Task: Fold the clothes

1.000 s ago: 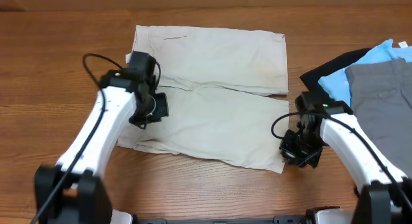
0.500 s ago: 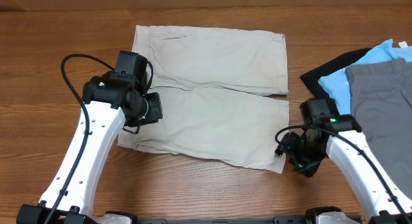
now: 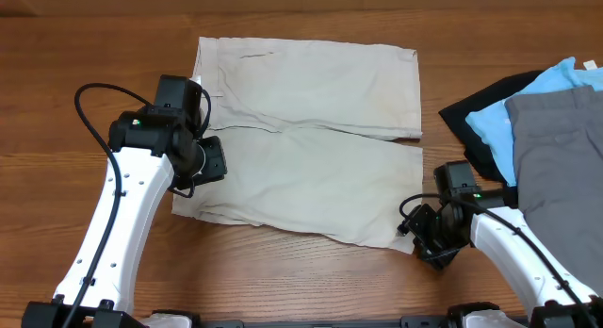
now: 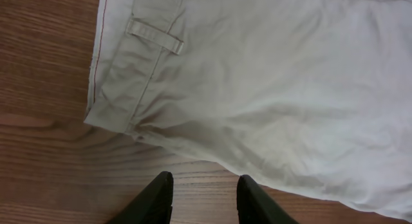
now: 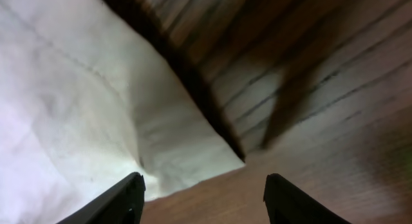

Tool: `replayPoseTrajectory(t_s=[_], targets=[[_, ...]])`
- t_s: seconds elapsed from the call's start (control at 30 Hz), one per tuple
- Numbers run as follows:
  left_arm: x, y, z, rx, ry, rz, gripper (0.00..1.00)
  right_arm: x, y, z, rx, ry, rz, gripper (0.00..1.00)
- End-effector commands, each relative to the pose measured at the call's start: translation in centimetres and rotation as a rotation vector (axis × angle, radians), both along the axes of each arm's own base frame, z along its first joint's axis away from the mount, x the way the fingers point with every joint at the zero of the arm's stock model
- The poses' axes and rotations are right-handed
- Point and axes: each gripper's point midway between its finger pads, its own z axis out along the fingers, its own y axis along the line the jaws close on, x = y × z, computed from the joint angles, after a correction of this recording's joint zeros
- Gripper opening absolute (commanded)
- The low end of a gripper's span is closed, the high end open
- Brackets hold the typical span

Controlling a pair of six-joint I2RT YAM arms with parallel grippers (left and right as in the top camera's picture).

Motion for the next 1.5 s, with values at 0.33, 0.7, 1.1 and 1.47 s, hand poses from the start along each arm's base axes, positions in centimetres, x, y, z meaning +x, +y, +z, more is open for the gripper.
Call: replayPoseTrajectory(t_s=[0.33,0.7,1.1,1.47], targets=[[-0.1,0.4,0.0,0.015,0.007,0.01,0.38,0.2,0.3,-2.6,-0.009,0.07,-0.068,0.64],[-0.9,2.3,-0.2,0.018,0.046,0.074,0.53,0.1,0.8,-3.5,-0.007,0.091,-0.042,0.4],[-2.7,6.3,-1.8,0.011,0.127,0.227,0.51,0.0,0.9,-3.5,-0.002,0.09,-0.025,0.07],[-4.5,6.5,-9.0,-0.115,0.164,0.362,0.58,0.1,0.9,-3.5,0.0,0.085,-0.021,0.04]])
